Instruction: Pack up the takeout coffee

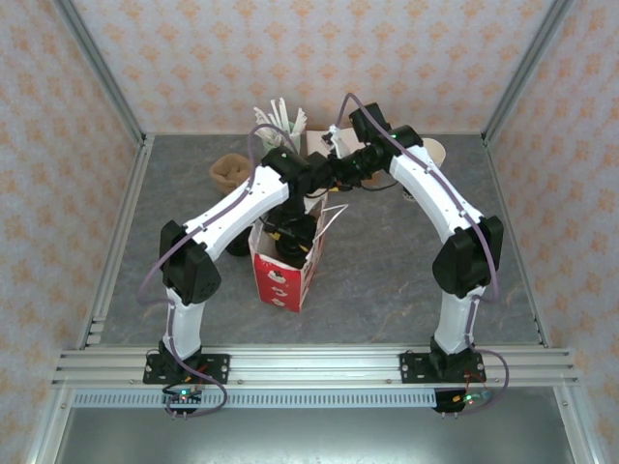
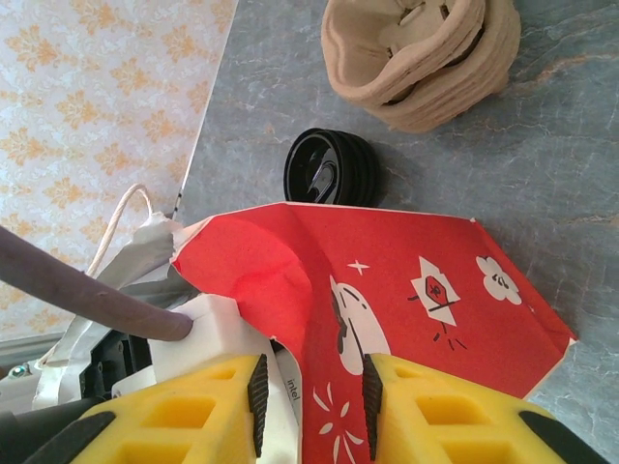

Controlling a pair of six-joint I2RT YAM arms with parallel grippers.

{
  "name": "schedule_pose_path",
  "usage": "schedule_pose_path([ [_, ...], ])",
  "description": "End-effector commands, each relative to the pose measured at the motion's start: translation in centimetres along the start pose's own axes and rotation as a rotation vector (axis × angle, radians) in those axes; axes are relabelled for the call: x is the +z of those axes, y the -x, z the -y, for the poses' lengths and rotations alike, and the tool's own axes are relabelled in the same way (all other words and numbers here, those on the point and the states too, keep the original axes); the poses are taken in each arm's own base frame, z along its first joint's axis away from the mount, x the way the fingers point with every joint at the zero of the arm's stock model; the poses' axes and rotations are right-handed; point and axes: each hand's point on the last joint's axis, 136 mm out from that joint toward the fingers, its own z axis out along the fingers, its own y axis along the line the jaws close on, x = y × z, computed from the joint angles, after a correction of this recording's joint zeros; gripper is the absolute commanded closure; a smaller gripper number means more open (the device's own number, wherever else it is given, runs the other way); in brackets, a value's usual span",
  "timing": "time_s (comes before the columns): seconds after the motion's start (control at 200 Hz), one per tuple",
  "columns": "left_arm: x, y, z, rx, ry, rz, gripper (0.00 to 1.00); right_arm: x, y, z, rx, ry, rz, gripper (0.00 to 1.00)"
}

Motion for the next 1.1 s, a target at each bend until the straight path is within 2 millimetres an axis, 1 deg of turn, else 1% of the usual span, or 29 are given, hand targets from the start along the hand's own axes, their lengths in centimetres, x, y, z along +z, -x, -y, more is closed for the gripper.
schedule_pose_path([
  [0.0, 2.0, 2.1, 0.2, -0.001, 0.032, 0.016, 0.50, 0.2, -1.6, -3.0, -0.054, 0.069, -0.038, 0.66],
  [0.21, 2.3, 3.7, 0.3, -0.040, 0.028, 0.098, 0.49, 0.3, -1.9, -2.9, -0.051, 0.069, -0.040, 0.66],
  [0.325, 1.4, 4.5, 0.5, -0.040, 0.003, 0.177, 0.47, 0.1, -1.8, -2.9, -0.056, 0.062, -0.034, 0.66],
  [0.41, 0.9, 4.6, 0.6, -0.032, -0.010, 0.219, 0.46, -0.4, -1.3, -3.0, -0.059, 0.060, -0.007, 0.66],
  [0.47, 0.9, 4.5, 0.5, -0.027, -0.017, 0.242, 0.46, -1.0, -0.8, -2.8, -0.056, 0.054, 0.017, 0.64],
  [0.505, 1.5, 4.4, 0.5, -0.026, -0.017, 0.240, 0.46, -1.4, -0.5, -2.7, -0.053, 0.051, 0.031, 0.63],
  [0.515, 0.8, 4.2, 0.4, -0.025, -0.022, 0.261, 0.46, -1.5, -0.4, -2.7, -0.052, 0.052, 0.037, 0.63],
  [0.54, 0.6, 4.1, 0.4, -0.025, -0.025, 0.273, 0.47, -1.7, -0.3, -2.6, -0.050, 0.051, 0.045, 0.63],
  [0.676, 1.3, 4.0, 0.1, -0.015, -0.022, 0.289, 0.47, -2.9, 0.5, -2.2, -0.038, 0.051, 0.098, 0.58],
  [0.766, 1.7, 4.3, 0.0, -0.013, -0.020, 0.294, 0.48, -3.6, 0.6, -2.0, -0.025, 0.050, 0.129, 0.56],
  [0.906, 2.2, 4.7, 0.1, -0.016, -0.019, 0.292, 0.52, -4.9, 1.0, -1.5, -0.010, 0.029, 0.192, 0.56],
  [1.096, 3.0, 4.2, -0.1, 0.000, -0.012, 0.271, 0.57, -6.9, 1.8, -0.7, 0.005, -0.004, 0.272, 0.55],
])
